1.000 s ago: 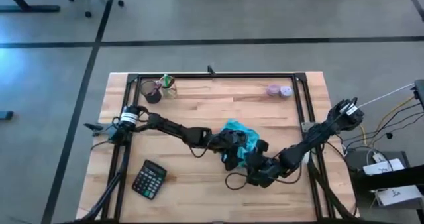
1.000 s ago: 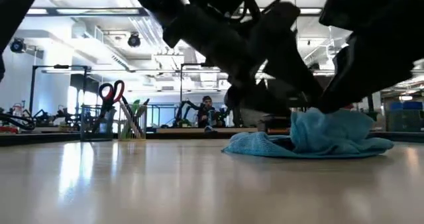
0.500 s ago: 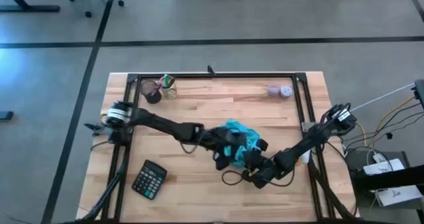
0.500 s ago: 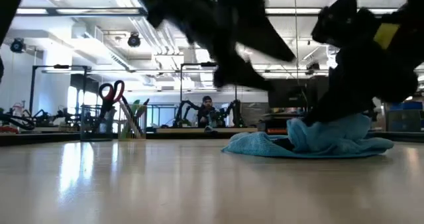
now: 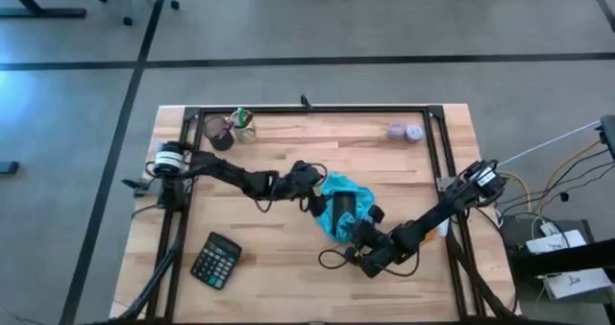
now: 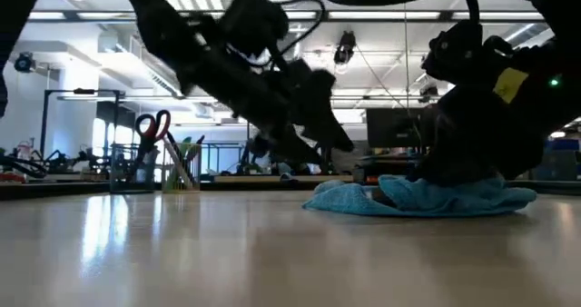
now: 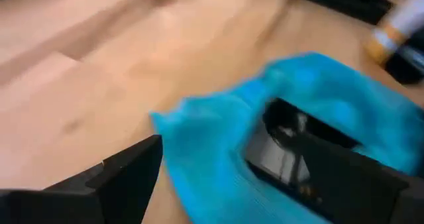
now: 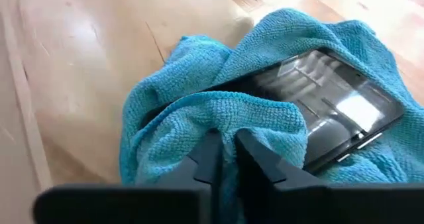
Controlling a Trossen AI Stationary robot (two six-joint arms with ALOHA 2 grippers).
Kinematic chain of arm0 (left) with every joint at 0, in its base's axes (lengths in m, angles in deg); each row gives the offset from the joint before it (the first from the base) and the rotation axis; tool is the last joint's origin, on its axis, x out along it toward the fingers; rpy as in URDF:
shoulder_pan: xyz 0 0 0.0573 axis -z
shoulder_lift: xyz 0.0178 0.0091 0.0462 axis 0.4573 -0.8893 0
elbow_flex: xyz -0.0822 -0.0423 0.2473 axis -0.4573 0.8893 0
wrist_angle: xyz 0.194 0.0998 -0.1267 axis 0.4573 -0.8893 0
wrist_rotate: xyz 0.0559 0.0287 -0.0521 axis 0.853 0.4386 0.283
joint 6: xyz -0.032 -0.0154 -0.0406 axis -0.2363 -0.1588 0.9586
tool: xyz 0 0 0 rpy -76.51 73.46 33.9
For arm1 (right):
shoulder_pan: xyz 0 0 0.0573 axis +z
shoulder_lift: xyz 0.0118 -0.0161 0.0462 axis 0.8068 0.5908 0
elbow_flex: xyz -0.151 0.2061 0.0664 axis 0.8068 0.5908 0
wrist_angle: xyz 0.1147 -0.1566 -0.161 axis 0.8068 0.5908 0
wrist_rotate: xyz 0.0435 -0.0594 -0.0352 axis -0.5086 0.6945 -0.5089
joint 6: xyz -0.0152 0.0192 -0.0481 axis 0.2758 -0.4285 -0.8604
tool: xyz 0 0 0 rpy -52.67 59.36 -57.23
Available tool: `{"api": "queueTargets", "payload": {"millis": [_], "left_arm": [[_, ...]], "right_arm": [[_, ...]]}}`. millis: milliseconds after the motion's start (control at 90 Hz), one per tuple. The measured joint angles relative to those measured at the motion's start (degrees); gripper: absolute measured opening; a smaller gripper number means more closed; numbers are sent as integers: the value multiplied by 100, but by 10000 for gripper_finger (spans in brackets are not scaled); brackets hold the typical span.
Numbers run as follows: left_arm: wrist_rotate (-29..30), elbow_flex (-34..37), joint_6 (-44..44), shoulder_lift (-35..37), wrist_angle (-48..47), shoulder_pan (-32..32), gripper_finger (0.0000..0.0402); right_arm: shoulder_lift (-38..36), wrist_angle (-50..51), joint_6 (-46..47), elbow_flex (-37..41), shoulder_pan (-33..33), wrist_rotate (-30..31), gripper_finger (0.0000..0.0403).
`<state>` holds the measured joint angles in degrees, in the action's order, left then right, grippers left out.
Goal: Apply microfiber cloth
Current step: Wipe the front of the cellphone with the blue microfiber cloth
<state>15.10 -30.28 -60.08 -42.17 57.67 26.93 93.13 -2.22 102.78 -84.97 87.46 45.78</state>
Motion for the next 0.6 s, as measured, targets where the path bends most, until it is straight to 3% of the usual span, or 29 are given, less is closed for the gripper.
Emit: {"api": "queueTargets", "payload": {"millis": [300,478,600], "left_arm": [[74,-97,72,-432,-53,-191,348],[63,-97,21,-443,-79,-183,348],[20,-169,-237,-443,129,-260,348]], "right_arm": [[17,619,1793,37,24,627,1],[24,704,2042,46,32,776,0],[18,533,1248,52,48,649,0]]}}
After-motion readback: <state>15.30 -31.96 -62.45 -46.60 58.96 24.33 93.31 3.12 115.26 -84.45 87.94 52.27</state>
